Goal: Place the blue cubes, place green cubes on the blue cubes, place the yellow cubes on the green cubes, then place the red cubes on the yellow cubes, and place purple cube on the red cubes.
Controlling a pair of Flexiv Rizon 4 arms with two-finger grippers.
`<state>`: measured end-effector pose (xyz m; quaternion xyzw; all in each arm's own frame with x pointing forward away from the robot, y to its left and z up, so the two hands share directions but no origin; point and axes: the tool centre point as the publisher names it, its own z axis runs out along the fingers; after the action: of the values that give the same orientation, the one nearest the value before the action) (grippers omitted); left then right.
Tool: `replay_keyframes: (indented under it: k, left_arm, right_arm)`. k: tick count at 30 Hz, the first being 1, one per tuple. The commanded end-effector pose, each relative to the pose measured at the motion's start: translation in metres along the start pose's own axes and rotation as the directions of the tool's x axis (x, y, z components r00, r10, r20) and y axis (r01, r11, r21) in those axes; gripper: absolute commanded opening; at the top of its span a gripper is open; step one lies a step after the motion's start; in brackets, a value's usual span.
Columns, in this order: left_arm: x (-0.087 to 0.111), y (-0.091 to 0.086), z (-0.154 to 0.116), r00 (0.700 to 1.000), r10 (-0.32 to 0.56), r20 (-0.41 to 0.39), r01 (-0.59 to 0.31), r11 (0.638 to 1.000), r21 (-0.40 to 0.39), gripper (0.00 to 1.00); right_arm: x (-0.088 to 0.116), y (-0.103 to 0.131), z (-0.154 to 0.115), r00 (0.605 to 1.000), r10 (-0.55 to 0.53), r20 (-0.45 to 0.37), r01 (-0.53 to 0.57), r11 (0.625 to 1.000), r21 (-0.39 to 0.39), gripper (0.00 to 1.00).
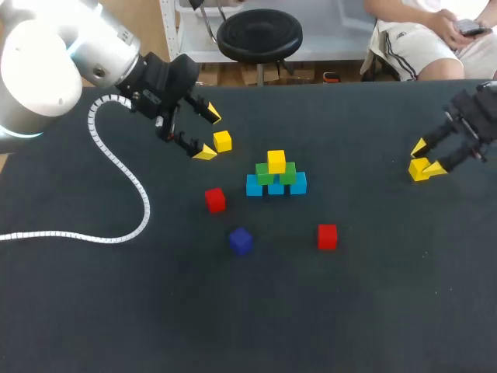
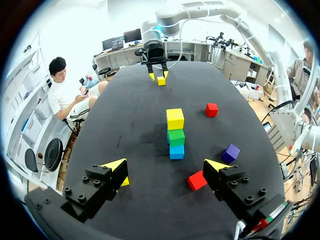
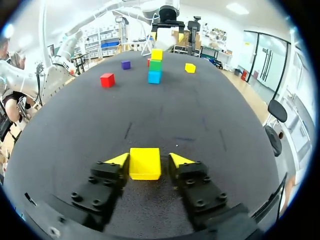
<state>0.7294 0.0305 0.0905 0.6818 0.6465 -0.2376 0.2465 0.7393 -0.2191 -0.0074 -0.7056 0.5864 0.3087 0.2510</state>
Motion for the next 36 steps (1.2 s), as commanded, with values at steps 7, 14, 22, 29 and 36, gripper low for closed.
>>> replay_keyframes:
  k: [7,14,22,29,36]
  left_arm:
    - [0.0,0.001,0.0,1.0,0.001,0.0,-0.001,1.0,0.001,1.0]
    - [0.0,0.001,0.0,1.0,0.001,0.0,-0.001,1.0,0.001,1.0]
    - [0.0,0.001,0.0,1.0,0.001,0.0,-0.001,1.0,0.001,1.0]
    - [0.0,0.001,0.0,1.0,0.001,0.0,-0.001,1.0,0.001,1.0]
    - [0.0,0.001,0.0,1.0,0.001,0.0,-0.001,1.0,0.001,1.0]
  right_arm:
    - [-0.011,0.012,-0.002,0.998,0.054,-0.022,-0.053,0.998,0.032,0.0]
    - [-0.042,0.018,0.006,0.991,0.129,-0.045,-0.124,0.987,0.097,0.0]
    - [-0.064,0.023,0.023,0.981,0.19,-0.035,-0.186,0.978,0.095,0.0]
    - [-0.087,0.022,0.037,0.959,0.238,-0.152,-0.215,0.965,0.153,0.0]
    - [-0.102,0.019,0.037,0.956,0.247,-0.159,-0.22,0.96,0.17,0.0]
